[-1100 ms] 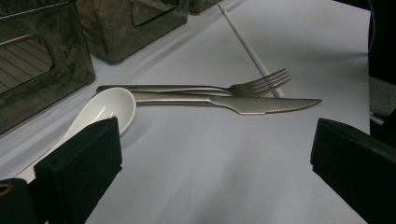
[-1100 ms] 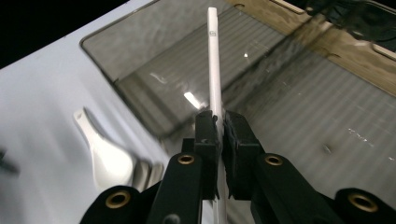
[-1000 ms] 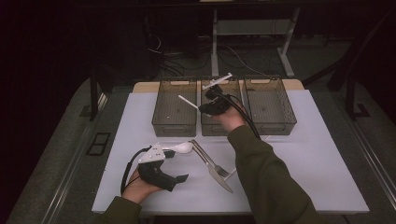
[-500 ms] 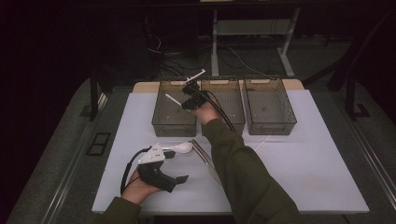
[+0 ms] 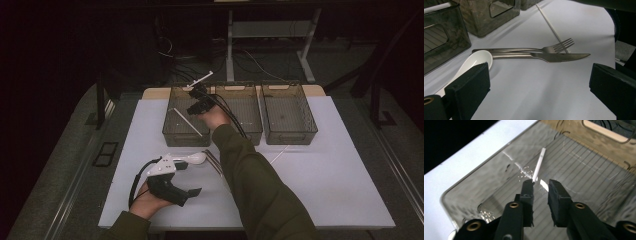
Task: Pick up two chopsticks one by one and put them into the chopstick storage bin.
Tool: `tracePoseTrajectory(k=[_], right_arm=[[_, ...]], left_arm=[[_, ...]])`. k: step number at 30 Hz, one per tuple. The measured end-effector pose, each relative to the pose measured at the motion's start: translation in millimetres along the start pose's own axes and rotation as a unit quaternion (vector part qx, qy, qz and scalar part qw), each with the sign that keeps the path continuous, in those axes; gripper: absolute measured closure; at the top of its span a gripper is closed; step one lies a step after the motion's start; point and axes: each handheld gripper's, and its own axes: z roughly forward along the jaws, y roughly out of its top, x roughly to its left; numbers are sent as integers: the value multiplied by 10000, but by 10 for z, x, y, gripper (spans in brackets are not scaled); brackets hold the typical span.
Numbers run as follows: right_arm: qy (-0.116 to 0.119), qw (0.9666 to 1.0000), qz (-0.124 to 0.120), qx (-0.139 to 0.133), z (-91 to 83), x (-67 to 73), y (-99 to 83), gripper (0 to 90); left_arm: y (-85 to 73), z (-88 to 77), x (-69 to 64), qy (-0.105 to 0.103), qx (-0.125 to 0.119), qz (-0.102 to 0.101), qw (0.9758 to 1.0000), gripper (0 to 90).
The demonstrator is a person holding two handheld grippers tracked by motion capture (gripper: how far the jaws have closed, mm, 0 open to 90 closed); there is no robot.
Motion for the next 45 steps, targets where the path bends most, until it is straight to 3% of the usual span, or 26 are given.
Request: tracePoseTrajectory(k=[11,15,17,22,33,34,35,37,45], right_arm=[[539,9963,-456,-495,-620,-127,-261,607],[651,9948,-597,-508,-778,-156,-414,629],[716,9939,-641,-534,-850,-170,-508,701],[825,9927,-825,-293,-887,-172,-661,884],[853,9921,-921,-12,-614,-55,-724,895],[789,9916,-1022,48,-584,-60,-729,895],[660,9927,-1013,44,-561,-59,-735,895],[697,9938,-869,-42,-557,-80,-735,895],[876,9910,-972,-298,-875,-148,-879,891]], left_arm=[[-5,12,-3,28,33,-4,10000,24],[-10,11,-1,40,62,-4,10000,24],[-12,11,-3,50,34,-25,10000,23],[-18,16,1,54,86,-9,9999,24],[-20,4,1,42,113,47,9999,24],[-20,2,2,40,109,50,9999,24],[-20,0,2,41,111,48,9999,24],[-19,-4,4,44,102,54,9999,24],[-30,-8,12,60,117,27,9999,24]])
